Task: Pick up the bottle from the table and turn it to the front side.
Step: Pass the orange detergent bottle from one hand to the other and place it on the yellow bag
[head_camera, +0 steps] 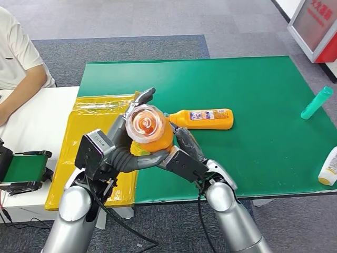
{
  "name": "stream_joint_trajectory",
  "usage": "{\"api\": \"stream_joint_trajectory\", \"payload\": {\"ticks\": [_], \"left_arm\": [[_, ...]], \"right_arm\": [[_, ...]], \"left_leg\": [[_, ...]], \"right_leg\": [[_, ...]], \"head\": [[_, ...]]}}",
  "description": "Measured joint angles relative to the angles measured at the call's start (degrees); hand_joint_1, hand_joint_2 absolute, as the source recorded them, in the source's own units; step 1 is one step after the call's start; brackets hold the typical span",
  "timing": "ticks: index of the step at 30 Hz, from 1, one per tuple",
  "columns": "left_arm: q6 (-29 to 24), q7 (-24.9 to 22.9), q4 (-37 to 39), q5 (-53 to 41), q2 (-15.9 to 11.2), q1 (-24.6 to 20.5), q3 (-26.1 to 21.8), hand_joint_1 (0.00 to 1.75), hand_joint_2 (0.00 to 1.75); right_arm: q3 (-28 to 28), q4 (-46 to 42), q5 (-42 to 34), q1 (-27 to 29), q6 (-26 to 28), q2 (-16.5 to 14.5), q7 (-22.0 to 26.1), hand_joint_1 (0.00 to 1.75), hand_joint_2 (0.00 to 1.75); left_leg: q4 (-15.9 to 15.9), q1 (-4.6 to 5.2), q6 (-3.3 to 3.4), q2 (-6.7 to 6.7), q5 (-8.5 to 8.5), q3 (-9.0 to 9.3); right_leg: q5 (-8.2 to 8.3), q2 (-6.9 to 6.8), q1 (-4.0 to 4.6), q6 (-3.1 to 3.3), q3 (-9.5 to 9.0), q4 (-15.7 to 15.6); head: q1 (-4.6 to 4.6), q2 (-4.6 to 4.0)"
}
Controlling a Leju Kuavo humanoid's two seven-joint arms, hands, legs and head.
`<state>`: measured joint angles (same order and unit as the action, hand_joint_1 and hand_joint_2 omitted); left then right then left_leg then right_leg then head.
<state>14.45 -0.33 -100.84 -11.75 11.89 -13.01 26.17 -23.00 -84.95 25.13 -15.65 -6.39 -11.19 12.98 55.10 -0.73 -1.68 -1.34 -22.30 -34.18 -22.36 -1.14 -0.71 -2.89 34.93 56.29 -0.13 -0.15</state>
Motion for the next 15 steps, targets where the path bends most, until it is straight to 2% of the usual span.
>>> {"api": "stream_joint_trajectory", "payload": {"ticks": [10, 14, 15], "left_arm": [[-0.02, 0.00, 0.02, 0.05, 0.00, 0.08, -0.08, 0.00, 1.75], [-0.01, 0.00, 0.02, 0.05, -0.01, 0.10, -0.11, 1.75, 1.75], [-0.01, 0.00, 0.02, 0.05, -0.01, 0.13, -0.11, 1.75, 1.75]], "right_arm": [[0.03, -0.14, 0.01, 0.10, -0.01, 0.08, 0.00, 1.75, 1.75], [0.07, -0.15, 0.00, 0.10, 0.01, 0.09, 0.00, 1.75, 1.75], [0.11, -0.15, -0.01, 0.10, 0.01, 0.09, 0.00, 1.75, 1.75]], "left_leg": [[0.00, 0.00, 0.00, 0.00, 0.00, 0.00], [0.00, 0.00, 0.00, 0.00, 0.00, 0.00], [0.00, 0.00, 0.00, 0.00, 0.00, 0.00]], "right_leg": [[0.00, 0.00, 0.00, 0.00, 0.00, 0.00], [0.00, 0.00, 0.00, 0.00, 0.00, 0.00], [0.00, 0.00, 0.00, 0.00, 0.00, 0.00]], "head": [[-0.01, 0.00], [-0.01, 0.00], [-0.01, 0.00]]}}
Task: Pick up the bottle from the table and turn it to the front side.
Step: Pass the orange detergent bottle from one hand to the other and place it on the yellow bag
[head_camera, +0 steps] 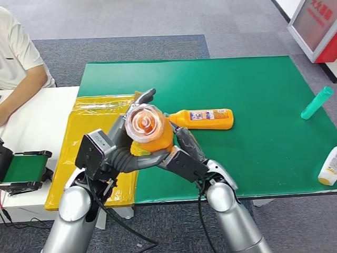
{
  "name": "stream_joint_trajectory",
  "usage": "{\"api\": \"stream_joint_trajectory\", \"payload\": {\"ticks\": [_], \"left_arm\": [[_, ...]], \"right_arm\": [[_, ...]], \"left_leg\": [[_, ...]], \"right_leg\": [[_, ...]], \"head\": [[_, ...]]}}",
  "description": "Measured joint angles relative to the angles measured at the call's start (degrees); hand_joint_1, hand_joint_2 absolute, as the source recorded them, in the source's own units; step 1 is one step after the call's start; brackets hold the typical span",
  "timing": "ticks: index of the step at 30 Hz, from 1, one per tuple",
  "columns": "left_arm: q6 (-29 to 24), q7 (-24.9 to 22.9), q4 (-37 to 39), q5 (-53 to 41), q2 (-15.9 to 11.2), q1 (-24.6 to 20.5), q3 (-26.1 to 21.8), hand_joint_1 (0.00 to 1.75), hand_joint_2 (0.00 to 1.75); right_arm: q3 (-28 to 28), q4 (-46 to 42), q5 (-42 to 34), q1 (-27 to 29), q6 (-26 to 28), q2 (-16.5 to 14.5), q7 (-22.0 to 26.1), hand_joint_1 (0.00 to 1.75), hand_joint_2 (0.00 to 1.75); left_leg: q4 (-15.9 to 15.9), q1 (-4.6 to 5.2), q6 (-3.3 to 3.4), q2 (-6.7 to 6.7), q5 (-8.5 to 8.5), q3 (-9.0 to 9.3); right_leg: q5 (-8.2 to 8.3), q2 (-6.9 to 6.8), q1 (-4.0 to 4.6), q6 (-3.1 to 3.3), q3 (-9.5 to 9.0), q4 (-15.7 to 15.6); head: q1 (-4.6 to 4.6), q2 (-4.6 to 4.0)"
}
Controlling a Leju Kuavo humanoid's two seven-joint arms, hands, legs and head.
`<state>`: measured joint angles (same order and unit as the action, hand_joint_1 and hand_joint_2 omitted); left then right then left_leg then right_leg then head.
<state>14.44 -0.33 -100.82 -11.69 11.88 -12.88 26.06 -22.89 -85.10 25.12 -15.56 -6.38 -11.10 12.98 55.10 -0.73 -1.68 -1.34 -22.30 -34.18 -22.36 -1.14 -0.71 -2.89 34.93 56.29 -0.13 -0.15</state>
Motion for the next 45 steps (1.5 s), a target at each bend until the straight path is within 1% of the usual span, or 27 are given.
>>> {"api": "stream_joint_trajectory", "payload": {"ticks": [23, 24, 27, 28, 40, 45], "left_arm": [[0.03, 0.00, 0.08, 0.12, -0.17, 0.20, -0.26, 1.75, 1.75], [0.03, 0.00, 0.08, 0.16, -0.20, 0.21, -0.28, 1.75, 1.75], [-0.03, 0.04, 0.08, 0.22, -0.26, 0.25, -0.36, 1.75, 1.75], [-0.10, 0.09, 0.08, 0.18, -0.30, 0.27, -0.43, 1.75, 1.75], [-2.34, 0.64, 0.00, -4.22, -0.61, 1.29, -1.64, 1.75, 1.75], [-5.12, 1.28, -0.23, -15.39, -0.73, 1.27, -2.53, 1.75, 1.75]], "right_arm": [[-0.14, -0.14, -0.01, 0.56, -0.17, 0.01, 0.04, 1.74, 1.75], [-0.15, -0.14, -0.01, 0.57, -0.17, 0.02, 0.04, 1.47, 1.75], [-0.19, -0.15, -0.15, 0.59, -0.15, 0.02, 0.00, 0.16, 1.75], [-0.21, -0.15, -0.35, 0.59, -0.13, 0.02, -0.11, 0.00, 1.75], [0.46, -1.13, -1.99, 0.70, 0.35, 0.16, -0.92, 0.00, 1.75], [0.61, -2.67, -1.80, 1.69, 0.40, 0.25, -1.19, 0.00, 1.75]], "left_leg": [[0.00, 0.00, 0.00, 0.00, 0.00, -0.01], [0.00, 0.00, 0.00, 0.00, 0.00, -0.01], [0.00, 0.00, 0.00, 0.00, 0.00, 0.00], [0.00, 0.00, 0.00, 0.00, 0.00, 0.00], [0.00, 0.00, 0.00, 0.00, 0.00, 0.00], [0.00, 0.00, 0.00, 0.00, 0.00, 0.00]], "right_leg": [[0.00, 0.00, 0.00, 0.00, 0.00, 0.00], [0.00, 0.00, 0.00, 0.00, 0.00, 0.00], [0.00, 0.00, 0.00, 0.00, 0.00, 0.00], [0.00, 0.00, 0.00, 0.00, 0.00, 0.00], [0.00, 0.00, 0.00, 0.00, 0.00, 0.00], [0.00, 0.00, 0.00, 0.00, 0.01, 0.00]], "head": [[0.00, 0.00], [0.00, 0.00], [0.00, 0.00], [0.00, 0.00], [0.00, 0.00], [0.01, 0.00]]}}
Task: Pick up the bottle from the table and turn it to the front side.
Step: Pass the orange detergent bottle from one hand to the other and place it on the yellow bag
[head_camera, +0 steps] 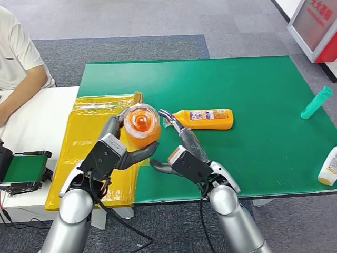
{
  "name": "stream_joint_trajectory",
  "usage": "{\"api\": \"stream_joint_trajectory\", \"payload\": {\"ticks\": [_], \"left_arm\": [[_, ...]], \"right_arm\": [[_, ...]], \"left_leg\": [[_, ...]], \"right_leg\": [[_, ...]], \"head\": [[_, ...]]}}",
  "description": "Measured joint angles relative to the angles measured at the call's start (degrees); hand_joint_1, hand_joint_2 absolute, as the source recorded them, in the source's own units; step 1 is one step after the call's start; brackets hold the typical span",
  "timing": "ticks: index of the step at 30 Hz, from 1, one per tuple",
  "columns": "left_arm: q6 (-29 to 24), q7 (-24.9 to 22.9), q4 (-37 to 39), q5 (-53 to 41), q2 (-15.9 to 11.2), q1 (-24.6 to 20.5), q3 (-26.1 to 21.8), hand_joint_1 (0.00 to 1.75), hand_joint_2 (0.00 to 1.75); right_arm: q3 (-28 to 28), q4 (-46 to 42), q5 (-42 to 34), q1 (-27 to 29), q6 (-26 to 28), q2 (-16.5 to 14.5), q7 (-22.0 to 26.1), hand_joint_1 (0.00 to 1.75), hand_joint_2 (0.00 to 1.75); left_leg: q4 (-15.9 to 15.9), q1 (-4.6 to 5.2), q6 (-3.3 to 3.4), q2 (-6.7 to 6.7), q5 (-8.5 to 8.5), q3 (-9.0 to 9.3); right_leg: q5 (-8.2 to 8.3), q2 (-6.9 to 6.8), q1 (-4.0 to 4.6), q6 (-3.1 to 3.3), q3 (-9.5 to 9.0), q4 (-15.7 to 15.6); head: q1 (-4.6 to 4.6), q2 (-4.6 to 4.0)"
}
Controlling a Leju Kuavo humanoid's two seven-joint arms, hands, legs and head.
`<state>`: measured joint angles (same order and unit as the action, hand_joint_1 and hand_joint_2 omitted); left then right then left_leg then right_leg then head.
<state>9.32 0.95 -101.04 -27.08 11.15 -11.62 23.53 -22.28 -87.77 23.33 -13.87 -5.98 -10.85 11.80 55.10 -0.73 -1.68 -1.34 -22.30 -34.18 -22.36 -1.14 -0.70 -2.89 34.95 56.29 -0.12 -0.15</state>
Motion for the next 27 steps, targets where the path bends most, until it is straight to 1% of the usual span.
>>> {"api": "stream_joint_trajectory", "payload": {"ticks": [6, 10, 12, 15, 20, 27], "left_arm": [[-3.20, 0.91, -1.00, -12.51, -0.09, -0.01, -2.06, 1.75, 1.75], [-4.96, 0.54, -1.49, -19.47, -0.08, -0.01, -4.52, 1.75, 1.75], [-5.68, 0.05, -1.51, -23.84, -0.10, -0.03, -6.06, 1.75, 1.75], [-5.89, -0.46, -1.27, -33.17, -0.29, -0.24, -8.35, 1.75, 1.75], [-5.56, -0.39, 1.26, -46.66, -0.99, -0.60, -10.67, 1.75, 1.75], [-5.76, -0.92, 7.18, -57.63, -2.50, -1.57, -11.68, 1.75, 1.75]], "right_arm": [[2.07, -1.74, 0.04, 1.15, 0.95, 0.05, -0.21, 0.00, 1.75], [4.04, -4.86, 0.04, 2.79, 1.69, 0.06, 0.16, 0.00, 1.75], [5.01, -7.51, -0.13, 3.89, 1.79, 0.07, 0.77, 0.00, 1.75], [6.20, -12.66, -1.16, 5.48, 1.60, 0.08, 2.08, 0.00, 1.75], [7.94, -21.36, -5.80, 6.93, 1.45, 0.08, 4.96, 0.00, 1.75], [10.10, -30.70, -8.95, 8.03, 1.71, 0.07, 8.83, 0.00, 1.75]], "left_leg": [[0.00, 0.00, 0.00, 0.00, 0.00, 0.00], [0.00, 0.00, 0.00, 0.00, 0.00, 0.00], [0.00, 0.00, 0.00, 0.00, 0.00, -0.01], [0.00, 0.00, 0.00, 0.00, 0.00, -0.01], [0.00, 0.00, 0.00, 0.00, 0.00, -0.01], [0.00, 0.00, 0.00, 0.00, 0.00, -0.01]], "right_leg": [[0.00, 0.00, 0.00, 0.00, 0.00, 0.00], [0.00, 0.00, 0.00, 0.00, 0.01, 0.00], [0.00, 0.00, 0.00, 0.00, 0.02, 0.00], [0.00, 0.00, 0.00, 0.00, 0.04, 0.00], [-0.01, 0.00, -0.01, 0.00, 0.04, 0.00], [0.00, 0.01, -0.01, 0.01, 0.04, -0.01]], "head": [[-0.01, 0.00], [-0.02, 0.00], [-0.01, 0.00], [0.00, 0.00], [-0.01, 0.00], [-0.01, 0.00]]}}
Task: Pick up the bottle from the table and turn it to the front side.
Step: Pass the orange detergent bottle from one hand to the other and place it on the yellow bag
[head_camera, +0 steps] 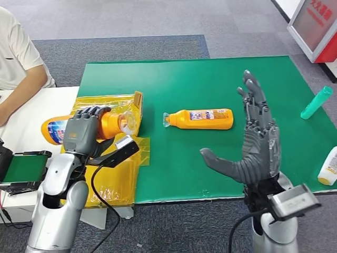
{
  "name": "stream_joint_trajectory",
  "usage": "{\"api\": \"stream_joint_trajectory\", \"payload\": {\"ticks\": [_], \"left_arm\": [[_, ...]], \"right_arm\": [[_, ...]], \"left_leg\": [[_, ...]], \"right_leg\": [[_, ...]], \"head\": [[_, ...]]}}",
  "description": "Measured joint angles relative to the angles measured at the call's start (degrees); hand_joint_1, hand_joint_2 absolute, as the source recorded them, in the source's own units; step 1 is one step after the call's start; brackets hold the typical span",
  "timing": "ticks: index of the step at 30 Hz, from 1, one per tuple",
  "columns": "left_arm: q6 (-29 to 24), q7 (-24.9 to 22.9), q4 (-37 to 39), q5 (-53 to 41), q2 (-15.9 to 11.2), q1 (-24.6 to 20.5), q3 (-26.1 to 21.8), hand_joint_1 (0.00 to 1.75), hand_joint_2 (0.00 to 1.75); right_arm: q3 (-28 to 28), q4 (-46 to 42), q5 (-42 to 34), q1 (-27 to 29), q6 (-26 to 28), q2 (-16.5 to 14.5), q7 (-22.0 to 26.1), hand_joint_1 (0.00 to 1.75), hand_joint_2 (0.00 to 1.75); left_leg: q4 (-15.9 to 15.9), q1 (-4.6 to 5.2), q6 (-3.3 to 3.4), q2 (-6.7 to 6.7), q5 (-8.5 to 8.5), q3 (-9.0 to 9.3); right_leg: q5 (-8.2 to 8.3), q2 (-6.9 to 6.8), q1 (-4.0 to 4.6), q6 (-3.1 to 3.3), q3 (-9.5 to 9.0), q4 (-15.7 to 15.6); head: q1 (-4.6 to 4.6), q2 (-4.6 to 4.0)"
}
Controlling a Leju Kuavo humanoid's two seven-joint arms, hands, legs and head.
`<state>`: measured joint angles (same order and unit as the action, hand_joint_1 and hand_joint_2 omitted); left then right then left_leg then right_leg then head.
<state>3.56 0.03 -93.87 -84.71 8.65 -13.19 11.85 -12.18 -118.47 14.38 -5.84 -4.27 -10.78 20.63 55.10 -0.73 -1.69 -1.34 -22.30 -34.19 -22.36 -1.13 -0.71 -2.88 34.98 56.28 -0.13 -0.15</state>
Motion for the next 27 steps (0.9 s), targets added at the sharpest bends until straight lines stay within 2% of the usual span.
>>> {"api": "stream_joint_trajectory", "payload": {"ticks": [6, 15, 21, 27], "left_arm": [[-0.14, 0.38, 6.94, -3.62, -2.48, -1.67, -0.45, 1.75, 1.75], [1.03, 0.55, 12.99, -3.98, -4.08, -2.66, -1.44, 1.75, 1.75], [0.55, -4.30, 16.59, -4.19, -7.00, -4.64, 0.11, 1.75, 1.75], [-3.07, -5.04, 20.17, -4.19, -9.26, -5.29, 3.11, 1.75, 1.75]], "right_arm": [[0.31, -5.11, -0.74, 1.11, -0.64, 0.01, 1.80, 0.00, 1.75], [0.31, -7.31, -1.23, 1.91, -1.13, 0.01, 2.53, 0.00, 1.75], [0.31, -7.63, -1.39, 2.17, -1.75, 0.02, 3.15, 0.00, 1.75], [0.32, -7.95, -1.72, 2.74, -1.83, 0.03, 4.23, 0.00, 1.75]], "left_leg": [[0.00, -0.01, -0.01, -0.01, 0.01, 0.01], [0.00, -0.01, -0.01, -0.01, 0.01, 0.00], [0.00, -0.02, -0.04, -0.01, 0.03, 0.02], [0.00, -0.02, -0.05, -0.01, 0.04, 0.00]], "right_leg": [[0.00, 0.01, 0.02, 0.02, 0.01, 0.01], [0.01, 0.01, 0.01, 0.01, 0.00, 0.01], [0.01, 0.02, 0.02, 0.02, 0.02, 0.01], [0.01, 0.01, 0.02, 0.02, 0.01, 0.02]], "head": [[0.00, 0.00], [0.00, 0.00], [0.01, 0.00], [-0.01, 0.00]]}}
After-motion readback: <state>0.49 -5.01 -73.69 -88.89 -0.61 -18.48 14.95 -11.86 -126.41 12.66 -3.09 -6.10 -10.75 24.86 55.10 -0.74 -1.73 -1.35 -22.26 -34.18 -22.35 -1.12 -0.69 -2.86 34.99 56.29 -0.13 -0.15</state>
